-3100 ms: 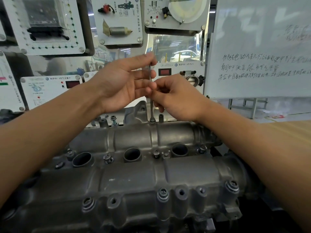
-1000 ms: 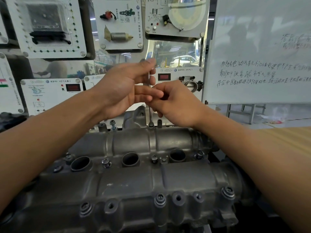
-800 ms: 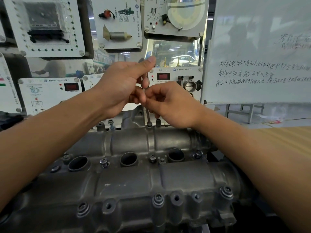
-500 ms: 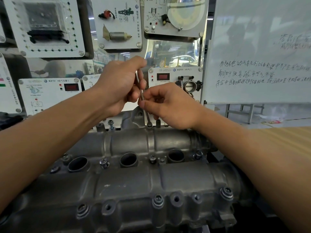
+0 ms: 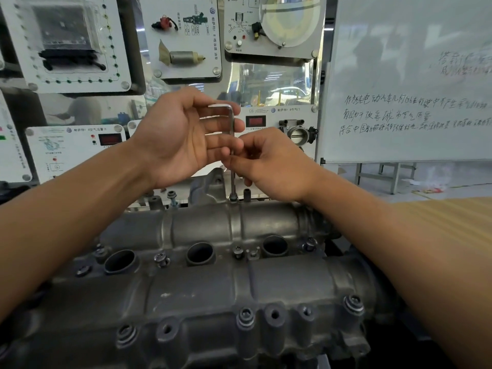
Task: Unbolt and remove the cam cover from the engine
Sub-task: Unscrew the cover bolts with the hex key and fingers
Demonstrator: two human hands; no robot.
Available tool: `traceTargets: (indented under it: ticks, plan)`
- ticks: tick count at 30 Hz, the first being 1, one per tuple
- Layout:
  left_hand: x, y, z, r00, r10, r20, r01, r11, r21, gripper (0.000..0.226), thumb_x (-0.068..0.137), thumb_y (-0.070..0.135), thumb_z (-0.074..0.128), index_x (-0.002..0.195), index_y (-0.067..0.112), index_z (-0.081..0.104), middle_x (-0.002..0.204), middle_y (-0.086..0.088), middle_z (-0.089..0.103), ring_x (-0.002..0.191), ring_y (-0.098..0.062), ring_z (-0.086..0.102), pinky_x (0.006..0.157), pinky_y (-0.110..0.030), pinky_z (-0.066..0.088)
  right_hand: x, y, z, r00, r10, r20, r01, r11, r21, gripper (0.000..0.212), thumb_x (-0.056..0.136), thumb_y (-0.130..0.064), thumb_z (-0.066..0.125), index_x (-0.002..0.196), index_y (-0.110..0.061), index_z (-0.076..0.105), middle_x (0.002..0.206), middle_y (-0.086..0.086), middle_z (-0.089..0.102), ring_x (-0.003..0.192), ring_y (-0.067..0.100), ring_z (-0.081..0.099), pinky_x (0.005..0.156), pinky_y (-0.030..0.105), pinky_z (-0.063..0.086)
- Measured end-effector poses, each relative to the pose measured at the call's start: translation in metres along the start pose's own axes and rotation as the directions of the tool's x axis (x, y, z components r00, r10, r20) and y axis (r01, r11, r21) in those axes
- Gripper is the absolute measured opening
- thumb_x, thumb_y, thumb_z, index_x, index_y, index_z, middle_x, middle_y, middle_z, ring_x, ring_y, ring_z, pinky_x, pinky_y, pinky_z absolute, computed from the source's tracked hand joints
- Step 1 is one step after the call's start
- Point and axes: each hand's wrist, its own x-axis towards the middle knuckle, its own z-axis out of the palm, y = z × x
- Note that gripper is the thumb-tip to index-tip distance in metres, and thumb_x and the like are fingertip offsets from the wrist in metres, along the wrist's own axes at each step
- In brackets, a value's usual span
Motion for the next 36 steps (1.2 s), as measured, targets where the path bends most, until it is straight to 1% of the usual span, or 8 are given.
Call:
traceTargets:
  ticks: [5, 9, 14, 17, 26, 30, 33, 36]
  plan:
    - [0.000, 0.000, 0.001, 0.998, 0.023, 0.051, -0.024, 1.000, 0.016, 0.030, 0.085, 0.028, 0.050, 0.104, 0.008, 0.062, 0.089, -0.008, 0.065, 0.070, -0.021, 0.066, 0.061, -0.025, 0.054, -0.001, 0.000, 0.000, 1.000, 0.009, -0.005, -0.009, 1.000, 0.002, 0.028, 0.096, -0.011, 0.062, 0.085, 0.015, 0.061, 0.064, 0.012, 0.046, 0.060, 0.022, 0.045, 0.063, 0.052, 0.051]
    - [-0.001, -0.001, 0.003, 0.998, 0.045, 0.044, -0.047, 0.998, 0.045, 0.025, 0.090, 0.031, 0.055, 0.105, 0.011, 0.061, 0.087, -0.004, 0.065, 0.071, -0.018, 0.067, 0.062, -0.023, 0.055, -0.001, -0.001, 0.000, 1.000, 0.012, -0.004, -0.012, 1.000, 0.007, 0.028, 0.097, -0.010, 0.061, 0.086, 0.015, 0.061, 0.065, 0.012, 0.047, 0.061, 0.022, 0.045, 0.064, 0.053, 0.051]
    - [0.001, -0.004, 0.009, 0.986, 0.128, -0.111, -0.099, 0.967, 0.236, 0.030, 0.081, 0.042, 0.067, 0.091, 0.016, 0.057, 0.070, 0.004, 0.059, 0.047, -0.013, 0.057, 0.045, -0.021, 0.047, -0.001, -0.003, 0.000, 0.999, 0.011, 0.048, -0.009, 0.999, -0.042, 0.028, 0.098, -0.014, 0.061, 0.083, 0.010, 0.062, 0.065, 0.014, 0.051, 0.060, 0.022, 0.050, 0.065, 0.045, 0.052]
    - [0.003, -0.005, 0.011, 0.962, 0.149, -0.230, -0.076, 0.952, 0.297, 0.030, 0.089, 0.044, 0.066, 0.084, 0.018, 0.053, 0.060, 0.005, 0.054, 0.037, -0.012, 0.045, 0.039, -0.020, 0.037, -0.001, -0.004, 0.001, 0.997, 0.010, 0.075, -0.006, 0.998, -0.064, 0.027, 0.098, -0.013, 0.060, 0.087, 0.011, 0.063, 0.068, 0.022, 0.054, 0.060, 0.022, 0.050, 0.063, 0.040, 0.050]
    - [0.005, -0.001, 0.010, 0.913, 0.100, -0.396, 0.002, 0.968, 0.250, 0.038, 0.093, 0.034, 0.062, 0.060, 0.022, 0.050, 0.052, 0.002, 0.054, 0.033, -0.011, 0.036, 0.038, -0.016, 0.031, -0.001, -0.006, 0.002, 0.993, 0.016, 0.116, -0.009, 0.998, -0.061, 0.030, 0.099, -0.013, 0.058, 0.082, 0.011, 0.060, 0.065, 0.011, 0.051, 0.061, 0.020, 0.047, 0.060, 0.029, 0.042]
    - [0.005, -0.001, 0.006, 0.928, 0.043, -0.371, 0.022, 0.985, 0.170, 0.042, 0.094, 0.027, 0.051, 0.053, 0.021, 0.052, 0.054, -0.001, 0.055, 0.033, -0.011, 0.037, 0.038, -0.017, 0.033, -0.002, -0.005, 0.002, 0.992, 0.017, 0.123, -0.009, 0.998, -0.062, 0.030, 0.099, -0.014, 0.058, 0.083, 0.012, 0.061, 0.065, 0.012, 0.051, 0.056, 0.014, 0.044, 0.057, 0.023, 0.040]
    - [0.004, 0.000, 0.003, 0.957, -0.009, -0.289, 0.040, 0.994, 0.105, 0.036, 0.095, 0.024, 0.042, 0.063, 0.015, 0.055, 0.058, -0.003, 0.058, 0.036, -0.013, 0.044, 0.038, -0.017, 0.038, -0.002, -0.004, 0.001, 0.994, 0.026, 0.109, -0.021, 0.999, -0.049, 0.030, 0.099, -0.012, 0.059, 0.082, 0.013, 0.060, 0.064, 0.014, 0.052, 0.052, 0.012, 0.043, 0.052, 0.019, 0.039]
    - [0.002, 0.000, 0.001, 0.980, -0.029, -0.197, 0.038, 0.998, 0.044, 0.034, 0.096, 0.023, 0.037, 0.074, 0.011, 0.060, 0.063, -0.004, 0.061, 0.042, -0.014, 0.052, 0.042, -0.018, 0.043, -0.002, -0.004, 0.001, 0.996, 0.036, 0.087, -0.033, 0.999, -0.035, 0.031, 0.098, -0.011, 0.059, 0.080, 0.014, 0.059, 0.064, 0.015, 0.052, 0.055, 0.016, 0.045, 0.055, 0.025, 0.040]
